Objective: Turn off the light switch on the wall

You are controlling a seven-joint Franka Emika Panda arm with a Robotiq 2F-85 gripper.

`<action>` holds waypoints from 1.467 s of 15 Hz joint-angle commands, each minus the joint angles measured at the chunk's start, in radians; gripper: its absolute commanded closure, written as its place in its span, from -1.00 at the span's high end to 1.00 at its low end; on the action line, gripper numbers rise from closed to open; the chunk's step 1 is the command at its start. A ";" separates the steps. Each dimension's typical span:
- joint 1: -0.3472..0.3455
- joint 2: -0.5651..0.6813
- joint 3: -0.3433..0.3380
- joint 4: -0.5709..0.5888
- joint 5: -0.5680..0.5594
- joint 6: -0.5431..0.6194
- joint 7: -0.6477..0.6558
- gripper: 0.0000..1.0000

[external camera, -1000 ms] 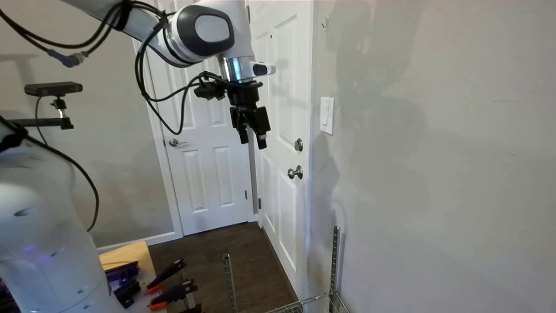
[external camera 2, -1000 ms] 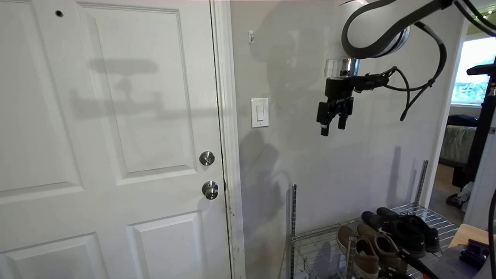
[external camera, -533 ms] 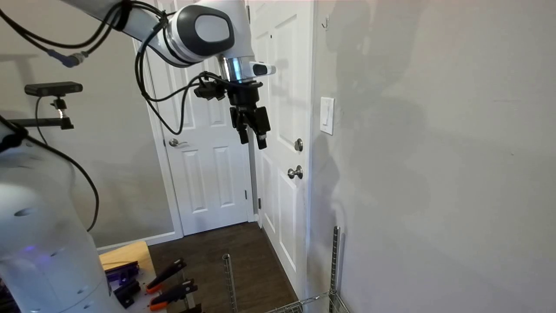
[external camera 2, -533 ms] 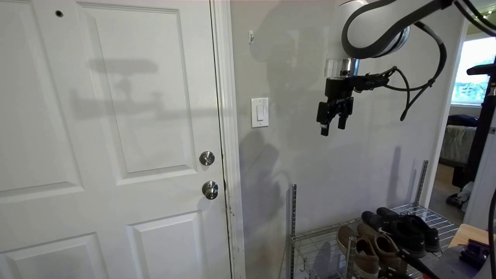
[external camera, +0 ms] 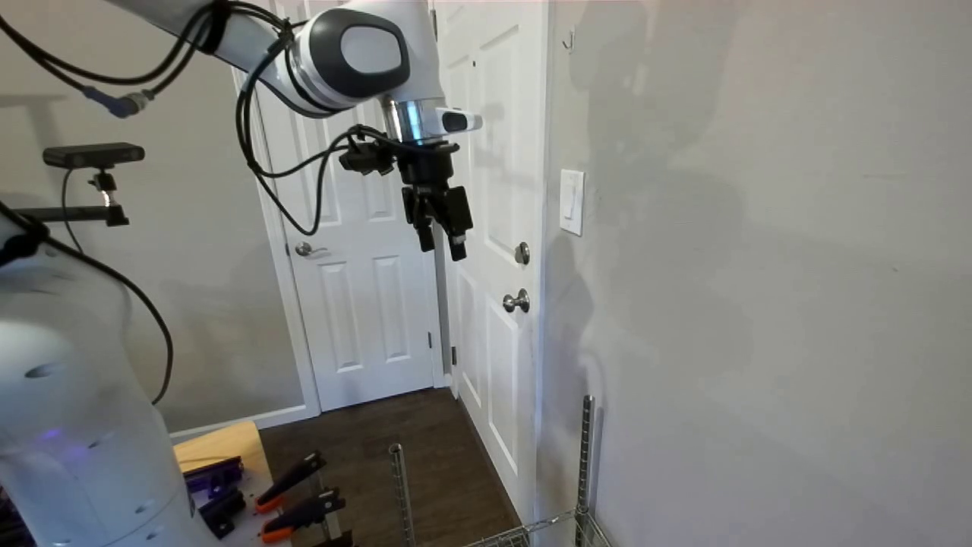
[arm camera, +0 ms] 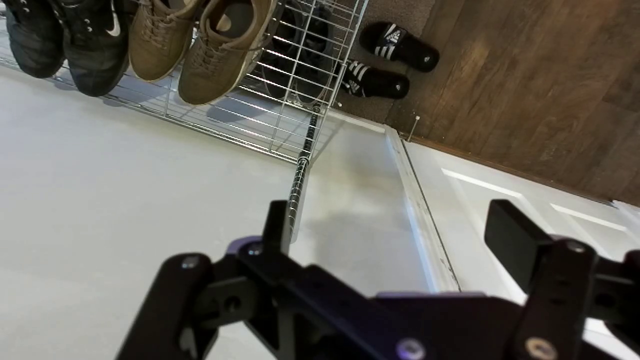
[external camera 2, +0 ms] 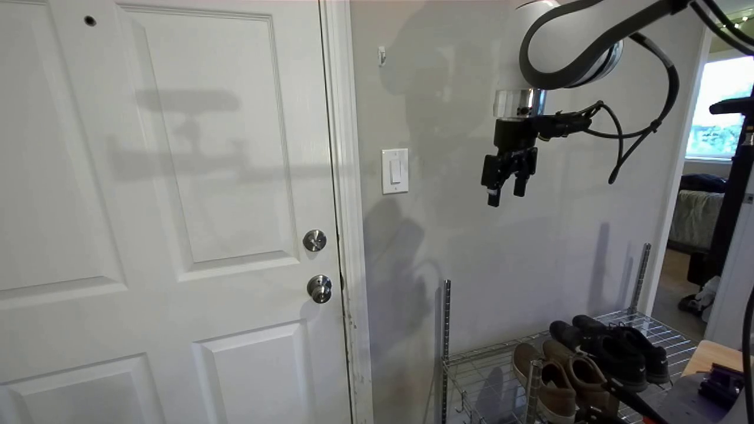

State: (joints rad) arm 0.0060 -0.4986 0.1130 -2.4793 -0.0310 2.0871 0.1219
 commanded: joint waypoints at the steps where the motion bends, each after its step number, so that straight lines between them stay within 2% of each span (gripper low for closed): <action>1: 0.011 0.001 -0.009 0.002 -0.005 -0.003 0.004 1.00; 19: 0.011 0.001 -0.009 0.002 -0.005 -0.003 0.004 1.00; 22: 0.002 0.029 0.026 0.010 -0.092 -0.026 0.018 1.00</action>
State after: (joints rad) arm 0.0060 -0.4967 0.1161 -2.4793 -0.0602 2.0846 0.1219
